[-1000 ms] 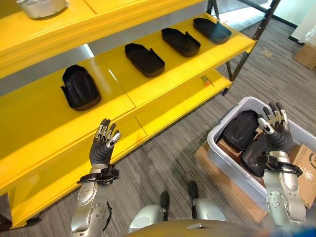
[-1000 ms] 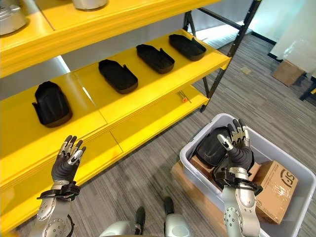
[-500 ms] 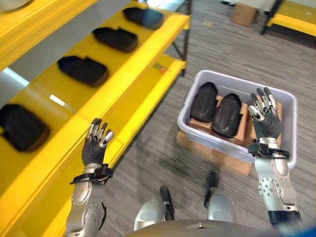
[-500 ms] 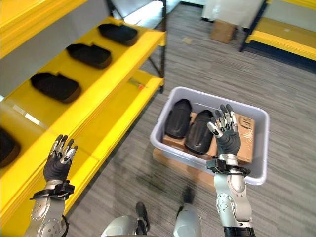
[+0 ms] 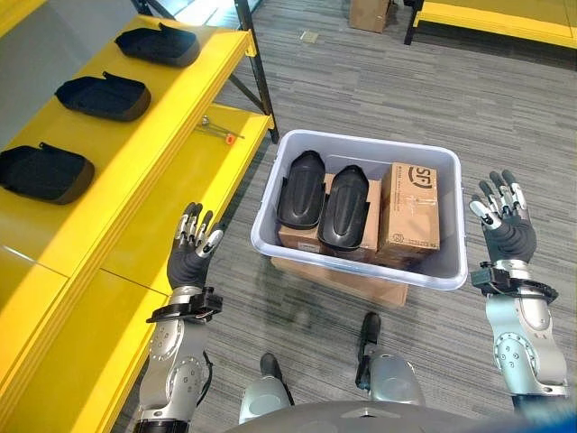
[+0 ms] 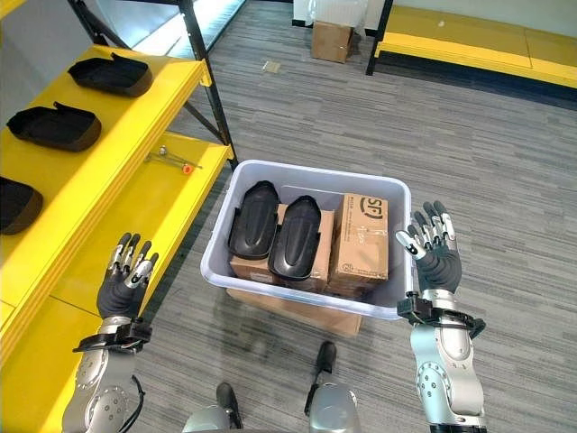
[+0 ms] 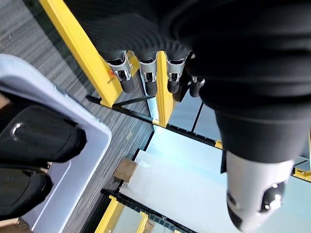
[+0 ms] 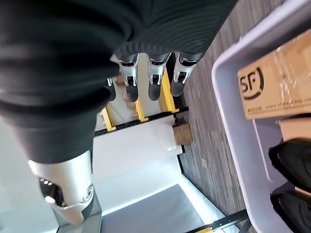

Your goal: Move parts from the plastic box to the shelf.

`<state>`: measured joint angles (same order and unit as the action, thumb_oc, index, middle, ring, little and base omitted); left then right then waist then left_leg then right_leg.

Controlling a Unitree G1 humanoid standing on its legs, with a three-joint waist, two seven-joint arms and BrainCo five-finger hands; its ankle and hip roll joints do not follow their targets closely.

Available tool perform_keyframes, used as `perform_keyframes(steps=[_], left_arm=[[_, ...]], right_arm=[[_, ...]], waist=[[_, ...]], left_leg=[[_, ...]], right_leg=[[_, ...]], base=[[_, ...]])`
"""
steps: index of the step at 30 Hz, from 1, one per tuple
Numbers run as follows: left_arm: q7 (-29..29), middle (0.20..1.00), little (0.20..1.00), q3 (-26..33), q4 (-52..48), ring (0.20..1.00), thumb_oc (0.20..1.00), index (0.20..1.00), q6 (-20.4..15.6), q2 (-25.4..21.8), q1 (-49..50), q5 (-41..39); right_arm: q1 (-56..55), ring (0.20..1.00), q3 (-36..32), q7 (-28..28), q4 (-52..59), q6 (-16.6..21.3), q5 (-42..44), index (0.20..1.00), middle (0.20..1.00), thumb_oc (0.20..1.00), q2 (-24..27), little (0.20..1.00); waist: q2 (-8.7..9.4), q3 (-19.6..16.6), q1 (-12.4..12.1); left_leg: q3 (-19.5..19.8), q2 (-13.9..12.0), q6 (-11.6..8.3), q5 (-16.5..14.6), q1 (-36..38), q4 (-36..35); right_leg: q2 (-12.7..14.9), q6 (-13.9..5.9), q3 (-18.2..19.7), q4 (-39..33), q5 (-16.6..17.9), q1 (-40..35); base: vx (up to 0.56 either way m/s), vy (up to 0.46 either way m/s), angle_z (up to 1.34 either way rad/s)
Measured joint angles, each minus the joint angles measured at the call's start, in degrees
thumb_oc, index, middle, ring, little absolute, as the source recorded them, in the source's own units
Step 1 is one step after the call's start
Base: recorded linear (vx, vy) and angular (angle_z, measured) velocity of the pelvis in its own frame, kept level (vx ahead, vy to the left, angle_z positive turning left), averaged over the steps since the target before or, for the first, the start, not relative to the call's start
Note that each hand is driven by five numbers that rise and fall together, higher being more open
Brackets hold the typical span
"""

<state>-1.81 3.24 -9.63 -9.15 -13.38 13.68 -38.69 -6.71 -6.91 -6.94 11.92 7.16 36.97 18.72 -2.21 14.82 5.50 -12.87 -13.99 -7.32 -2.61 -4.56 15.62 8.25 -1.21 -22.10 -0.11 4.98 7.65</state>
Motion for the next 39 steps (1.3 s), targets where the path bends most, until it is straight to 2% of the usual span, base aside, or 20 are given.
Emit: perform_keyframes(steps=[3, 5, 6, 8, 9, 11, 13, 14, 15, 16, 17, 18, 19, 20, 21, 26, 30, 33, 36, 39], left_arm=[[0.0, 1.0, 1.0, -0.5, 0.0, 1.0, 1.0, 1.0, -0.1, -0.1, 0.7, 0.0], [0.0, 1.0, 1.0, -0.6, 0.0, 1.0, 1.0, 1.0, -0.1, 0.2, 0.7, 0.0], [-0.1, 1.0, 1.0, -0.6, 0.0, 1.0, 1.0, 1.0, -0.2, 0.6, 0.9, 0.0], [-0.8, 1.0, 1.0, -0.6, 0.3, 1.0, 1.0, 1.0, -0.2, 0.8, 0.1, 0.0], [-1.1, 1.0, 1.0, -0.7, 0.9, 1.0, 1.0, 1.0, -0.3, 1.1, -1.3, 0.0], [-1.3, 1.0, 1.0, -0.4, 2.5, 1.0, 1.0, 1.0, -0.2, 1.3, -3.0, 0.0], [-1.3, 1.0, 1.0, -0.5, 2.8, 1.0, 1.0, 1.0, -0.2, 1.4, -2.9, 0.1], [-1.3, 1.0, 1.0, -0.5, 2.6, 1.0, 1.0, 1.0, -0.2, 1.5, -3.1, 0.0], [-1.2, 1.0, 1.0, 0.4, 1.9, 1.0, 1.0, 1.0, -0.6, 1.2, -1.3, 0.0], [-1.2, 1.0, 1.0, 0.2, 2.6, 1.0, 1.0, 1.0, -0.6, 0.9, -1.8, 0.0], [-1.2, 1.0, 1.0, 0.1, 1.8, 1.0, 1.0, 1.0, -0.6, 0.2, -1.6, 0.0], [-1.0, 1.0, 1.0, 0.1, 0.1, 1.0, 1.0, 1.0, -0.7, -1.9, -0.5, -0.1], [-1.1, 1.0, 1.0, 0.4, -0.3, 1.0, 1.0, 1.0, -1.3, -3.5, 1.2, -0.1], [-1.1, 1.0, 1.0, 0.4, -0.3, 1.0, 1.0, 1.0, -1.3, -4.8, 1.3, -0.1], [-1.1, 1.0, 1.0, 1.0, -0.1, 1.0, 1.0, 1.0, -1.3, -5.9, 1.0, -0.1], [-1.1, 1.0, 1.0, 1.4, -0.1, 1.0, 1.0, 1.0, -1.3, -6.0, 0.0, 0.0], [-1.1, 1.0, 1.0, 1.3, -0.1, 1.0, 1.0, 1.0, -1.2, -6.0, -1.1, 0.1], [-1.1, 1.0, 1.0, -0.7, 0.2, 1.0, 1.0, 1.0, -1.2, -6.1, -1.2, 0.1], [-1.2, 1.0, 1.0, -1.7, 0.4, 1.0, 1.0, 1.0, -1.2, -5.8, -2.6, 0.1], [-2.4, 1.0, 1.0, -3.0, 0.7, 1.0, 1.0, 1.0, -1.2, -5.7, -3.5, 0.0]], right_arm=[[0.1, 1.0, -0.7, 0.0, 0.4, 0.5, 0.1, 1.0, 1.0, 1.0, 0.4, 1.0], [0.2, 1.0, -1.3, -0.1, 0.5, 0.8, 0.2, 1.0, 1.0, 1.0, 0.3, 1.0], [0.0, 1.0, -1.5, -0.2, 0.4, 0.8, 0.3, 1.0, 1.0, 1.0, 0.2, 1.0], [0.3, 1.0, -1.5, -0.5, 0.0, 0.9, 0.5, 1.0, 1.0, 1.0, 0.0, 1.0], [0.2, 1.0, -2.1, -0.7, -0.3, 1.2, 0.5, 1.0, 1.0, 1.0, -0.5, 1.0], [0.6, 1.0, -1.6, -1.3, -1.7, 1.3, 0.6, 1.0, 1.0, 1.0, -0.2, 1.0], [1.4, 1.0, -1.8, -1.9, -2.2, 1.4, 0.6, 1.0, 1.0, 1.0, -0.2, 1.0], [1.1, 1.0, -2.1, -2.2, -1.9, 1.3, 0.6, 1.0, 1.0, 1.0, 0.0, 1.0], [2.3, 1.0, -1.4, -2.1, -0.3, 1.5, 0.6, 1.0, 1.0, 1.0, -0.9, 1.0], [1.5, 1.0, -1.4, -1.8, -0.8, 1.7, 0.6, 1.0, 1.0, 1.0, -2.0, 1.0], [-0.1, 1.0, -2.2, -1.7, -0.5, 1.6, 0.6, 1.0, 1.0, 1.0, -3.3, 1.0], [-2.4, 1.0, -2.6, -1.7, 0.1, 1.6, 0.6, 1.0, 1.0, 1.0, -5.8, 1.0], [-3.2, 1.0, -2.2, -1.5, -0.6, 1.6, 0.6, 1.0, 1.0, 1.0, -7.2, 1.0], [-3.1, 1.0, -1.9, -1.5, -0.7, 1.6, 0.6, 1.0, 1.0, 1.0, -7.5, 1.0], [-2.0, 1.0, -0.6, -1.4, -0.7, 1.3, 0.6, 1.0, 1.0, 1.0, -6.8, 1.0], [-1.9, 1.0, -0.1, -0.3, -2.0, 0.9, 0.6, 1.0, 1.0, 1.0, -6.5, 1.0], [-0.6, 1.0, 2.4, 0.1, -3.6, 0.0, 0.4, 1.0, 1.0, 1.0, -4.0, 1.0], [2.6, 1.0, 6.9, 0.0, -7.4, -0.7, -0.3, 1.0, 1.0, 1.0, -1.5, 1.0], [6.9, 1.0, 10.4, -0.4, -9.5, -1.3, -1.9, 1.0, 1.0, 1.0, -1.7, 1.0], [11.2, 1.0, 13.1, -1.5, -12.2, -1.2, -2.7, 1.0, 1.0, 1.0, -1.7, 1.0]], waist=[[-0.01, 0.2, -0.7], [0.6, 0.7, -0.8], [0.92, 0.9, -0.5], [1.39, 1.5, -0.5], [2.01, 2.6, -0.7], [2.52, 3.8, -3.0], [1.3, 4.7, -2.7], [0.6, 4.8, -2.2], [-0.19, 5.1, -3.2], [0.29, 5.2, -3.7], [0.44, 5.4, -3.3], [3.11, 3.9, -3.3], [5.99, 2.0, -3.6], [6.37, 1.8, -3.5], [6.66, 1.7, -3.4], [6.79, 1.3, -3.2], [7.83, 0.1, -2.7], [7.95, -1.7, -2.7], [7.38, -2.4, -2.9], [6.85, -2.3, -3.2]], left_leg=[[6.5, 0.0, -0.78, 1.7, -4.9, 10.1], [8.3, 0.6, -0.72, 1.7, -8.8, 13.7], [8.6, 1.1, -0.17, 0.8, -10.0, 10.2], [8.7, -0.9, -0.36, 1.4, -10.5, -0.3], [8.9, -2.5, -1.76, 2.2, -10.5, -6.3], [9.7, -6.2, -2.16, 3.6, -10.1, -13.6], [11.2, -6.8, -2.29, 4.6, -8.3, -17.9], [9.4, -5.5, -2.2, 4.5, -6.9, -17.2], [8.1, -4.3, -3.23, 7.3, -4.2, -15.4], [5.3, -3.6, -3.39, 6.6, -4.2, -13.3], [5.5, -3.0, -2.37, 5.7, -4.5, -11.8], [5.3, -0.4, -1.4, 5.1, -4.0, -11.4], [3.7, 2.2, -0.49, 3.8, -3.9, -10.3], [3.7, 3.2, -0.14, 2.5, -4.6, -8.3], [2.0, 4.1, 1.03, 0.8, -5.5, -6.2], [0.6, 3.4, 0.83, -2.6, -6.5, -1.2], [-1.3, 2.0, 0.35, -2.7, -6.6, -1.1], [-1.7, 1.1, -0.35, -2.2, -7.5, -1.7], [-1.4, 0.8, -0.76, 0.3, -8.5, -4.2], [-1.5, 0.8, -1.04, 2.3, -8.8, -6.9]], right_leg=[[-0.1, 1.04, 2.7, 0.0, -0.5, -0.4], [0.5, 1.57, 4.2, 0.1, -0.5, 0.5], [0.8, 1.68, 4.5, 0.1, -0.7, 1.2], [0.9, 1.69, 5.3, 0.6, -0.7, 2.2], [1.0, 1.68, 6.0, 1.1, -0.7, 2.7], [0.9, 1.13, 9.3, 2.5, -0.6, 5.0], [1.7, -0.86, 10.9, 2.2, -0.7, 4.9], [2.3, -1.91, 12.0, 2.0, -0.9, 4.9], [3.1, -2.91, 14.1, 2.5, -0.5, 5.0], [4.2, -2.73, 14.7, 6.0, -1.8, 6.4], [3.9, -3.55, 12.8, 10.8, -3.1, 5.3], [5.9, -2.11, 12.5, 8.5, -4.1, 1.9], [8.0, -5.33, 12.7, 3.0, -3.3, -1.1], [8.6, -3.52, 13.4, 0.9, -1.7, -2.0], [9.9, -3.51, 13.9, -0.8, 1.5, -2.0], [9.7, -4.2, 14.3, -2.0, 3.3, -1.8], [8.7, -4.54, 14.9, -3.9, 3.4, -0.9], [7.9, -5.08, 15.2, -5.1, 3.6, 0.0], [7.3, -6.47, 15.0, -5.1, 4.5, 2.0], [7.0, -6.6, 15.0, -5.2, 4.7, 3.5]], base=[[0.11, -0.085, -0.31], [0.17, 0.118, -0.3], [0.2, 0.31, -0.36], [0.16, 0.255, -0.21], [0.19, 0.23, -0.28], [0.27, 0.323, -0.83], [0.3, 0.372, -0.82], [0.3, 0.419, -1.09], [0.2, 0.31, -1.27], [0.25, 0.381, -0.97], [0.12, 0.269, -0.12], [0.11, 0.35, 0.11], [0.07, 0.28, 0.0], [0.08, 0.295, -0.31], [0.06, 0.171, -0.25], [0.06, 0.106, -0.26], [0.03, 0.005, -0.31], [-0.01, -0.033, -0.1], [-0.04, -0.048, 0.03], [-0.05, -0.053, 0.01]])
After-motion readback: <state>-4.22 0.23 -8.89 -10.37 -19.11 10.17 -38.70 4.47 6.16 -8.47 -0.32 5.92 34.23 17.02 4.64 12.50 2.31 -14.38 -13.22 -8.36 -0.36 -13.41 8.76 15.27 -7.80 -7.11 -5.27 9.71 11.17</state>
